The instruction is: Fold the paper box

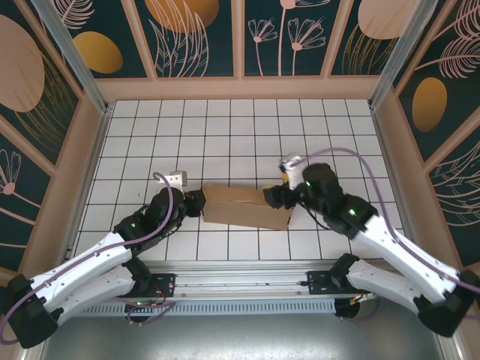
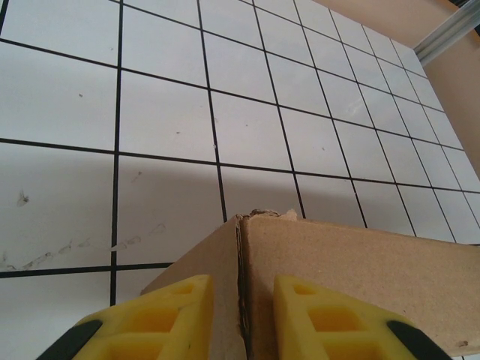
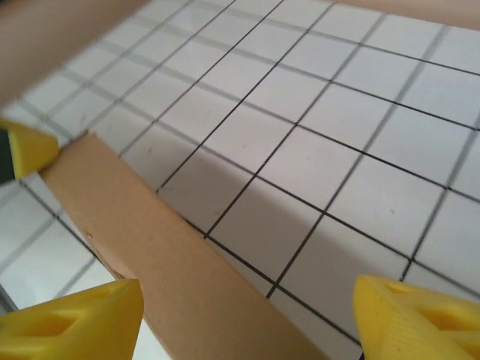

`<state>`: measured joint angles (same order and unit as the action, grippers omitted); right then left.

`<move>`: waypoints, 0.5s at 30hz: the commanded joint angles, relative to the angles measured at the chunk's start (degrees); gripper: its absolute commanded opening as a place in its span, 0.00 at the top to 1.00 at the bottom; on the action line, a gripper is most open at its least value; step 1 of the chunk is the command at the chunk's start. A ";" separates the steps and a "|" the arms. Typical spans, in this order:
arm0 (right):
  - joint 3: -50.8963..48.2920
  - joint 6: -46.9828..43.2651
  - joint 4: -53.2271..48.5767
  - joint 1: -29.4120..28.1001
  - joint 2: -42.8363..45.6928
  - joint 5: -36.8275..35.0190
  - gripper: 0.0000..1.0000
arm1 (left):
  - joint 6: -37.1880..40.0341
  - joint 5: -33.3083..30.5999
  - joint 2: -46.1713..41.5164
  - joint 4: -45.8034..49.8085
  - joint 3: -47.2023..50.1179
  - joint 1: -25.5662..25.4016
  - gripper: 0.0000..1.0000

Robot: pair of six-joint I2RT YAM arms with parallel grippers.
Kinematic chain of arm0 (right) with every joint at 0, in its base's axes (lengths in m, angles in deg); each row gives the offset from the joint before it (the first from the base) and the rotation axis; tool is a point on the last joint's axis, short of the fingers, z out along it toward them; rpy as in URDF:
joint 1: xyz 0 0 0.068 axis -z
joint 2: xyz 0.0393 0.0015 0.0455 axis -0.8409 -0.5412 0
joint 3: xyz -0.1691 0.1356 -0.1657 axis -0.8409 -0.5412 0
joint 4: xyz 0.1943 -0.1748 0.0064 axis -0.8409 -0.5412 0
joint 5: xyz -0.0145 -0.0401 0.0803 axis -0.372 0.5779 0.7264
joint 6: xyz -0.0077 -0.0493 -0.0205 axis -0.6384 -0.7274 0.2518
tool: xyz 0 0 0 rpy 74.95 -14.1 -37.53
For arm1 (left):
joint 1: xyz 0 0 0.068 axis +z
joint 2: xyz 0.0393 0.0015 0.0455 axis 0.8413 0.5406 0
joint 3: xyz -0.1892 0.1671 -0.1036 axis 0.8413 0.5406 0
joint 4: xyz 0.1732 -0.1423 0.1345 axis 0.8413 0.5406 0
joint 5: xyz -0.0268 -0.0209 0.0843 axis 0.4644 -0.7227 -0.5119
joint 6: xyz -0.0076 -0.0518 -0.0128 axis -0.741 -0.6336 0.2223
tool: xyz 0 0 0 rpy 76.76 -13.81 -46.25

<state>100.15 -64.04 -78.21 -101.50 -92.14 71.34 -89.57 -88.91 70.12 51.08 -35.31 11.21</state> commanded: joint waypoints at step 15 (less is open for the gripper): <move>4.76 -29.07 -3.12 9.74 -13.75 37.59 0.14 | 2.86 1.18 -0.18 5.49 -0.91 -0.11 0.72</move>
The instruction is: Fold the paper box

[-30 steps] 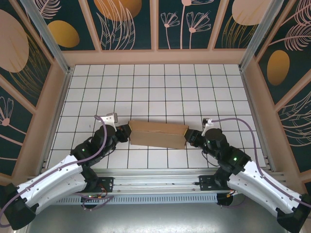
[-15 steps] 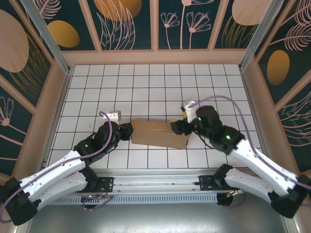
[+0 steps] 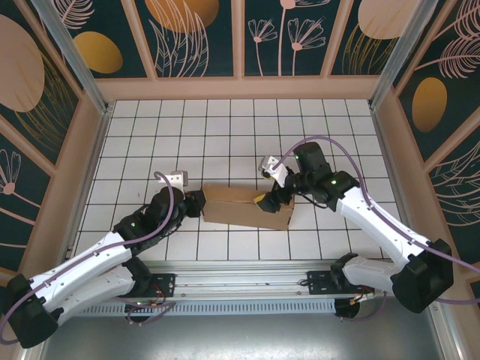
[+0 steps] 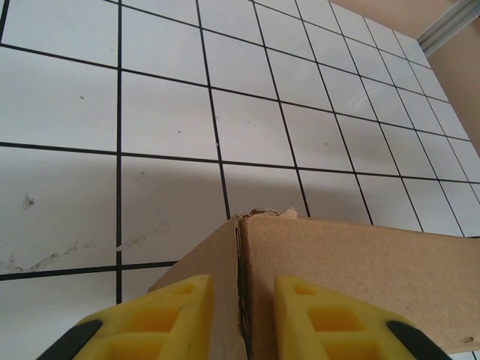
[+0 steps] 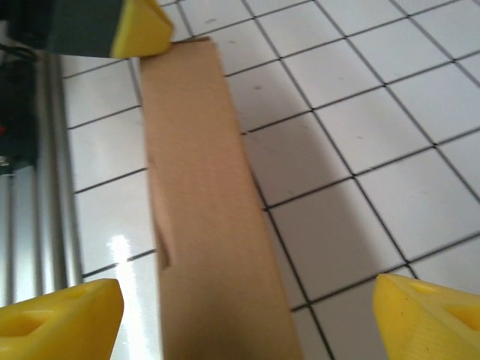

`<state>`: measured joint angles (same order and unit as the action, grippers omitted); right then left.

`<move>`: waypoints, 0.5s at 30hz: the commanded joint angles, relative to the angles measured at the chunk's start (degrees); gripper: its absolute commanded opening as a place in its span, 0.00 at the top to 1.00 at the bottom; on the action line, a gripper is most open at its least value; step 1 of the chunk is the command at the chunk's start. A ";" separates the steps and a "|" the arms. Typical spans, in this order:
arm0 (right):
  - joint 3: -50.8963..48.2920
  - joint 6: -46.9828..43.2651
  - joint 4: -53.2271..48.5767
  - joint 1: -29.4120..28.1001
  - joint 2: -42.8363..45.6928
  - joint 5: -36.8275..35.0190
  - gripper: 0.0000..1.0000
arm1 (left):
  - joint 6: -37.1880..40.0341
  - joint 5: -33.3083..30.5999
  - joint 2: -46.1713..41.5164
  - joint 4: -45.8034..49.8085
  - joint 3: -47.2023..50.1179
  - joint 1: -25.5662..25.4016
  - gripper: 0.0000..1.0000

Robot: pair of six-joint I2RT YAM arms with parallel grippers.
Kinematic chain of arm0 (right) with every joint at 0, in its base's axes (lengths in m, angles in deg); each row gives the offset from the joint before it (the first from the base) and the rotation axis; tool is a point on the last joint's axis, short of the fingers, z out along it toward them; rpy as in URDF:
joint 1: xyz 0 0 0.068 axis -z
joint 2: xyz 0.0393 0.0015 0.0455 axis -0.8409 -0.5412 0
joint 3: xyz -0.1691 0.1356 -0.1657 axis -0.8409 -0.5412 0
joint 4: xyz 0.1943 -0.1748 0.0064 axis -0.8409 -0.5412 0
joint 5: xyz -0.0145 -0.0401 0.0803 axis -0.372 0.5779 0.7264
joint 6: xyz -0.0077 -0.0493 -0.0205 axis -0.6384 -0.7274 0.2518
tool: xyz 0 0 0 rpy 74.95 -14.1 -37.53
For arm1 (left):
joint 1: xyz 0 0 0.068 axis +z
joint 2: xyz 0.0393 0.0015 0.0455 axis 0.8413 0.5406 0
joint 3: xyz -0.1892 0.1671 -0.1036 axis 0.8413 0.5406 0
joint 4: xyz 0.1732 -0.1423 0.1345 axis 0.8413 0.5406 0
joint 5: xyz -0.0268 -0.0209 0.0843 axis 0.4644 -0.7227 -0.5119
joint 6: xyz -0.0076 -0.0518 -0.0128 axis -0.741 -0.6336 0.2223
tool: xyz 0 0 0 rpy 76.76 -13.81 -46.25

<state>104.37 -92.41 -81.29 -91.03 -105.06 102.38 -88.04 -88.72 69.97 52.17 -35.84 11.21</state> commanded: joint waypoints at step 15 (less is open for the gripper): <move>-4.98 -1.65 4.76 -5.30 -4.66 -1.65 0.17 | 1.14 0.71 -0.47 4.38 0.09 -0.17 0.73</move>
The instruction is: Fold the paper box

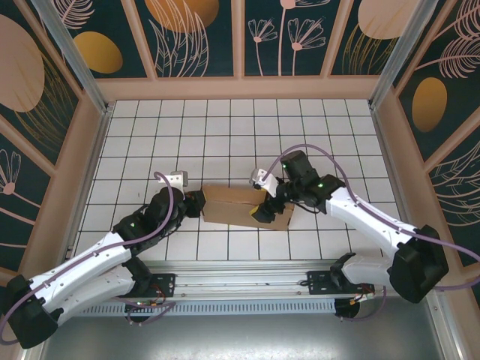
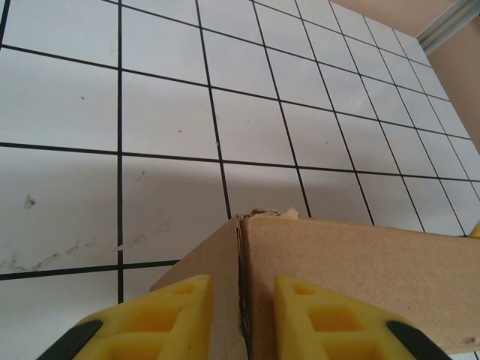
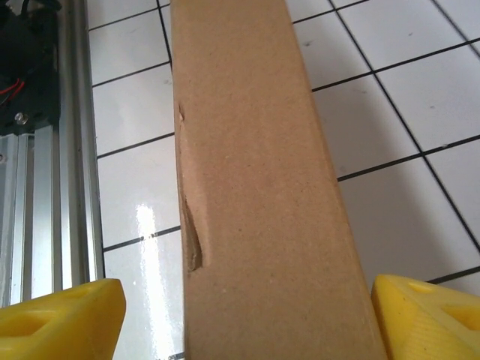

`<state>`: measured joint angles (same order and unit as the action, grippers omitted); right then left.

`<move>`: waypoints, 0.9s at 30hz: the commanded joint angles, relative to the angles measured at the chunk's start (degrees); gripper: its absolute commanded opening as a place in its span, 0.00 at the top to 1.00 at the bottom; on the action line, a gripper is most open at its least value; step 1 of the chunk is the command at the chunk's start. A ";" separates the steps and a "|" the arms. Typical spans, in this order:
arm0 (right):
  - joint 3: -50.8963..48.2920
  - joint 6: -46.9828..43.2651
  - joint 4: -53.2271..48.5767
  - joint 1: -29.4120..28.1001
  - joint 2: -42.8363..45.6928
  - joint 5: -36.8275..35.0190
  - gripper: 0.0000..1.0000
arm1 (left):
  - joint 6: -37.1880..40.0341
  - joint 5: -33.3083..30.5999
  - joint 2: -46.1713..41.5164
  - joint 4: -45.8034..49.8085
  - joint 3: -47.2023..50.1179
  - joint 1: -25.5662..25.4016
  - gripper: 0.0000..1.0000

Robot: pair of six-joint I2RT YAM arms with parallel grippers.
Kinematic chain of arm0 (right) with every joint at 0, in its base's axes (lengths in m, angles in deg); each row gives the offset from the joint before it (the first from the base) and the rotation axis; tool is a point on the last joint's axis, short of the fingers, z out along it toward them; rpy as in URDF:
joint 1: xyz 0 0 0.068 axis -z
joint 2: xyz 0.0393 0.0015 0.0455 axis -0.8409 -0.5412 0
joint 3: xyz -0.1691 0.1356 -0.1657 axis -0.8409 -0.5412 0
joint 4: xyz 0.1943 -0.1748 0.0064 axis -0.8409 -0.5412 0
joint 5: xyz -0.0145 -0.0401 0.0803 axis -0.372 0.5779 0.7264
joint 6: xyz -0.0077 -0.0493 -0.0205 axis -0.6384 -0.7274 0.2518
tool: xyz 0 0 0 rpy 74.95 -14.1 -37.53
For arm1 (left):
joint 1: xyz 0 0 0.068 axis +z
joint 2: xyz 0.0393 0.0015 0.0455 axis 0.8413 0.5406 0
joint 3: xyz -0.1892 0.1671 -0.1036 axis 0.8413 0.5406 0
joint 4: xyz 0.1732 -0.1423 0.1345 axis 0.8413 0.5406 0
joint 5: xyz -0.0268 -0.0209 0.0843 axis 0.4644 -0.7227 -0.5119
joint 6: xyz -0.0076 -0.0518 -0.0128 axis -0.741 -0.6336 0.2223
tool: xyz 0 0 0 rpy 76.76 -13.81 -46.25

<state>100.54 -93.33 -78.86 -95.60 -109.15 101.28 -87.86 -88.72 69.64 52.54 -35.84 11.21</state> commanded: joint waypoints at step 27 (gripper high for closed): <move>-17.75 -20.42 38.00 -13.51 7.24 -41.68 0.64 | 5.40 -10.40 -3.80 10.83 -13.93 -0.17 0.35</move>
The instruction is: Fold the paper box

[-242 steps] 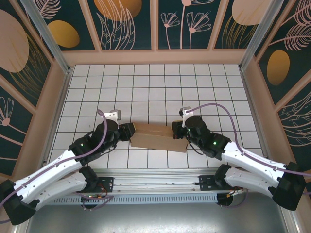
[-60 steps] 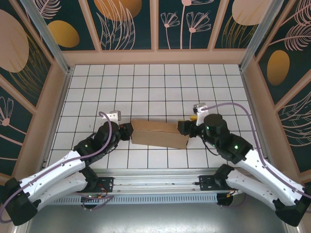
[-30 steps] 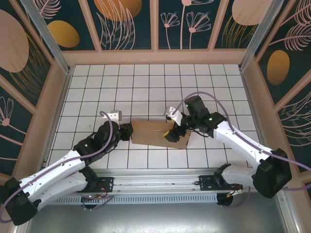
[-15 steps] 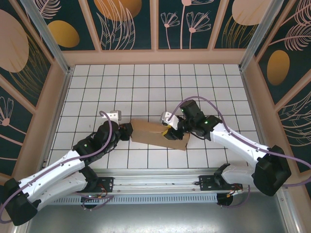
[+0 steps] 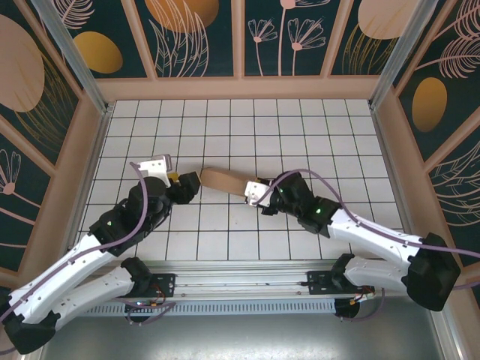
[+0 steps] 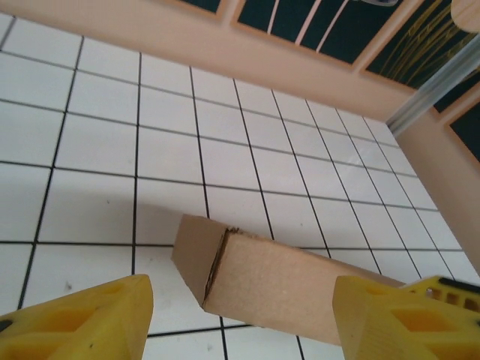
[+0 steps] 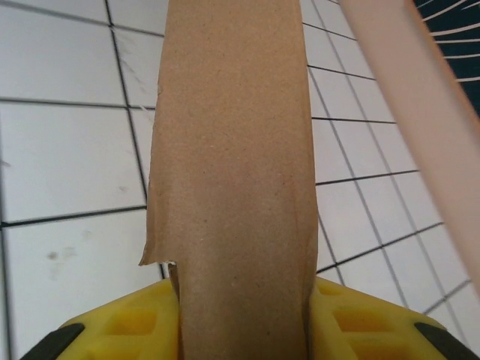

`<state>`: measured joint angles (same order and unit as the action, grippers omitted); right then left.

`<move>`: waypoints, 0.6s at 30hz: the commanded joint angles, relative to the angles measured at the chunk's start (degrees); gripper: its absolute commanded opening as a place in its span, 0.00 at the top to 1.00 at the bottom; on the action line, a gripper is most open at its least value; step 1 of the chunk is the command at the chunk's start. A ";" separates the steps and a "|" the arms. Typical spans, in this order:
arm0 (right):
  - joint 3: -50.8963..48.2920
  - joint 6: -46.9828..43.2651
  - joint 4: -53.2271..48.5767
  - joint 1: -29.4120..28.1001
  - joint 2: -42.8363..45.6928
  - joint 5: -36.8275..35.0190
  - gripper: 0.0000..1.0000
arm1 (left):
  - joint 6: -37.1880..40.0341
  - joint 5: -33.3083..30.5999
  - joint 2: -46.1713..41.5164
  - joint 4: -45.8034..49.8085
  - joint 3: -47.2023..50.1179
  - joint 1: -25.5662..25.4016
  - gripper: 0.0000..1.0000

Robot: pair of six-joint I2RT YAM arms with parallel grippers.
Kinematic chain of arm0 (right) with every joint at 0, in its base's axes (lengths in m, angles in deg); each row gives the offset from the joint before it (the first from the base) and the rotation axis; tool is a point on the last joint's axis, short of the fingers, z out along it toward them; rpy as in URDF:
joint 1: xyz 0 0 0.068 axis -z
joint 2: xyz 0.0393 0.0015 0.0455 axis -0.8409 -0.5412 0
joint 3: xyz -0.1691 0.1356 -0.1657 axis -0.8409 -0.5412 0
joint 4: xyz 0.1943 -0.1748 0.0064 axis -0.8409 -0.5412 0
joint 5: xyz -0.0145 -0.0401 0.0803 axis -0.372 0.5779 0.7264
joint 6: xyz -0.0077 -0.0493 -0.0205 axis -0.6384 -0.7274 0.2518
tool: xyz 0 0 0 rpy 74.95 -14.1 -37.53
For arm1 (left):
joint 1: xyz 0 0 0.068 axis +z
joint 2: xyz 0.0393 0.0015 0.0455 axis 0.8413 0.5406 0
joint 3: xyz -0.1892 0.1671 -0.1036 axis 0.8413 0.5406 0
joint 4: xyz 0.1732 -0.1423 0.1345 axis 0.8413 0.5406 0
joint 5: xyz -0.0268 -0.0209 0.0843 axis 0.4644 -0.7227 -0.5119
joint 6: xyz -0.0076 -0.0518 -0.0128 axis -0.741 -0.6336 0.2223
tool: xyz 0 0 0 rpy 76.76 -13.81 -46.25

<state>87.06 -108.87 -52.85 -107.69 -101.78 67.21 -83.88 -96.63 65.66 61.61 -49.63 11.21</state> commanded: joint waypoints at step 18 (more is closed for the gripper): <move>-6.86 39.70 15.23 -3.76 8.14 -6.24 0.35 | 10.89 6.07 24.20 -8.34 -3.87 5.60 0.27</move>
<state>78.56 -87.69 -39.59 -113.77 -96.21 63.78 -77.33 -93.17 86.03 56.67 -51.82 14.97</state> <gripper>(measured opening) 0.683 0.725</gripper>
